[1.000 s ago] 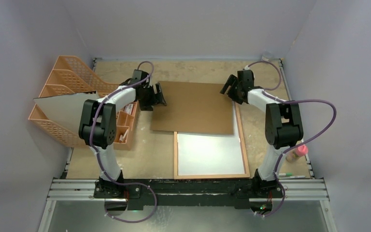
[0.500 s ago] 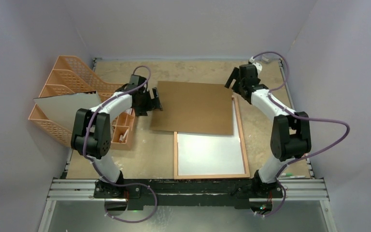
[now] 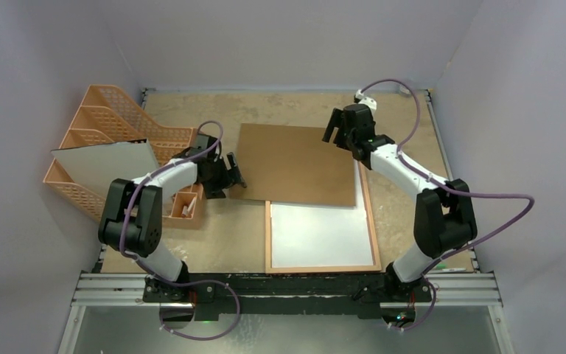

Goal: Put the photo into the frame

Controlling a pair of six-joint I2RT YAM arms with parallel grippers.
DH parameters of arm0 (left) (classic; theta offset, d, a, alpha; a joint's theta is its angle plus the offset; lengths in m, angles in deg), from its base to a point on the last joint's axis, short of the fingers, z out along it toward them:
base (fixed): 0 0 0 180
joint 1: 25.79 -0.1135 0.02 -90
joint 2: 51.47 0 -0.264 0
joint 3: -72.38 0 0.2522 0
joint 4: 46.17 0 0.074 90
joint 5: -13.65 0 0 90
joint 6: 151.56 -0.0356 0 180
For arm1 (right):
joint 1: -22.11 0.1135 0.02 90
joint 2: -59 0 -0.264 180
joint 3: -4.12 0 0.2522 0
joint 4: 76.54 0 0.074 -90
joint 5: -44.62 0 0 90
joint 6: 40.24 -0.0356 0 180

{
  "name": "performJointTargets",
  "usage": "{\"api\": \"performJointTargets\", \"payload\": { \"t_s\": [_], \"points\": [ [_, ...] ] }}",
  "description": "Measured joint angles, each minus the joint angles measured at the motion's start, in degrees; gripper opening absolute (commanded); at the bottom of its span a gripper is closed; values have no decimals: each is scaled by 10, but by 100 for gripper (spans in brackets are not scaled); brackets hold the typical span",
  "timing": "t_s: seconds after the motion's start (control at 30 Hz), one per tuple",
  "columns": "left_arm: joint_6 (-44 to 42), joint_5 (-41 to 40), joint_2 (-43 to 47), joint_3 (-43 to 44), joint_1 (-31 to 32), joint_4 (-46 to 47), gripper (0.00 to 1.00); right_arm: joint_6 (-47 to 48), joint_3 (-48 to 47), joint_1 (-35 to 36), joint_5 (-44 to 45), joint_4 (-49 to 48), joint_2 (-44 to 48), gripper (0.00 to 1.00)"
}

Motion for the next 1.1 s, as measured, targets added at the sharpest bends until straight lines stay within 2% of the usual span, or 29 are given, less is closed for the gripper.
{"api": "performJointTargets", "payload": {
  "t_s": [0.4, 0.7, 0.87, 1.1],
  "points": [
    [68, 173, 5, -94, -17, 171, 74, -1, 43, 63, -30, -31, 53, 85],
    [94, 249, -10, -149, -39, 316, 65, -4, 53, 81, -37, -54, 73, 84],
    [127, 270, -17, -193, -54, 407, 48, -7, 53, 86, -37, -59, 73, 84],
    [151, 280, -20, -210, -77, 443, 11, -7, 53, 95, -41, -65, 73, 83]
  ]
}}
